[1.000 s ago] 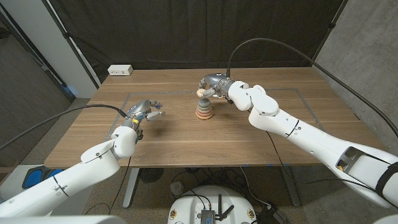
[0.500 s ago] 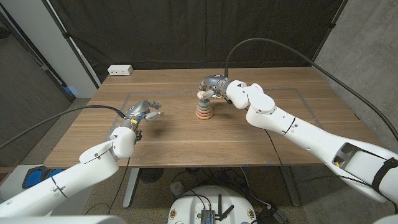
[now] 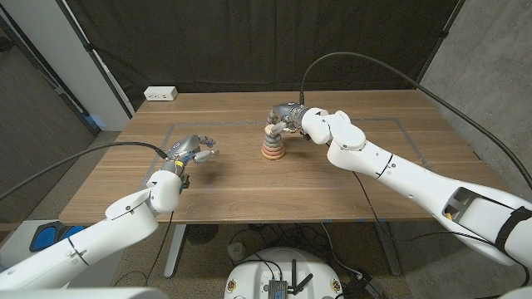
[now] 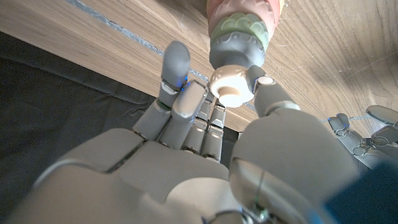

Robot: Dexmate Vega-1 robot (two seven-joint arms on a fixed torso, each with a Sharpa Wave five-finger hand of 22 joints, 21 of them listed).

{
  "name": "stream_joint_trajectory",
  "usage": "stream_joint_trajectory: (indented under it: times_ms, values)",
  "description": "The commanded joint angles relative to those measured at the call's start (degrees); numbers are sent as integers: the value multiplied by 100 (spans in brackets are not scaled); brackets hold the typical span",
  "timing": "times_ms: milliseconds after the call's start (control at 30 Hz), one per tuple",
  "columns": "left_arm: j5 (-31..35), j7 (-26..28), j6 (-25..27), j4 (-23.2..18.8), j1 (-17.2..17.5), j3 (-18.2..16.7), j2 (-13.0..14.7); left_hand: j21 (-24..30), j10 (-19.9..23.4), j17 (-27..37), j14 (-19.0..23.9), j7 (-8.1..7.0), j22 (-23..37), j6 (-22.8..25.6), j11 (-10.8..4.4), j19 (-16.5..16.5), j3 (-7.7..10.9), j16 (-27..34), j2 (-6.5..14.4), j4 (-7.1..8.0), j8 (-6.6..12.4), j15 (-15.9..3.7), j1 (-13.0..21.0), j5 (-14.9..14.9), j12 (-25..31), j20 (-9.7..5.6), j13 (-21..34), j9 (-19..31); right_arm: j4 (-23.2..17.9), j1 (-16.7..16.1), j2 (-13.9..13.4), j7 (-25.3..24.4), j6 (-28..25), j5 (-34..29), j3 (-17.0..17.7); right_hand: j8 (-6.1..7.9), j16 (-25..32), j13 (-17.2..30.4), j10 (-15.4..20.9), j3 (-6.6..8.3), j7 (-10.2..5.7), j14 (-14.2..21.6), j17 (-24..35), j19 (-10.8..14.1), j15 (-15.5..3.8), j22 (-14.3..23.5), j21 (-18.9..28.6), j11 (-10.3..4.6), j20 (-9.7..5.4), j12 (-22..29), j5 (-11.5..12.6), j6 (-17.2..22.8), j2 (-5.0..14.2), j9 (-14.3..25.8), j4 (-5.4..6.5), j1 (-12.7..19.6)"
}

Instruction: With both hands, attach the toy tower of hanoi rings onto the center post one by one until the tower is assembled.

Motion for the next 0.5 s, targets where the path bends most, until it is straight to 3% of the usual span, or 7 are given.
stream_joint_trajectory:
  times_ms: [33, 500]
  values:
    - [-50, 34, -29, 7, 71, -52, 14, 8, 12, 18, 30, -2, 14, 10, -13, 27, 51, 22, 2, 8, -22, -399, -36, 7, 3, -820, 13, 12, 118, 113, 36, 136, -137, -26, -155, -11, -21, 25, 340, 9, -39, -14, 23, 31, -2, -1, -6, -361, -170, 25, 25, 83, 349, 13, 47, 301]
    - [-74, 6, -55, 48, 52, -41, 27, 12, 9, 14, 28, 7, 18, 16, -4, 33, 57, 26, 3, 8, -21, -399, -38, 7, 0, -820, 9, 12, 223, 132, 43, 79, -141, 58, -205, -34, -25, 34, 345, 4, -35, -38, 23, 13, -2, -5, -15, -347, -170, 26, 21, 77, 356, 18, 49, 283]
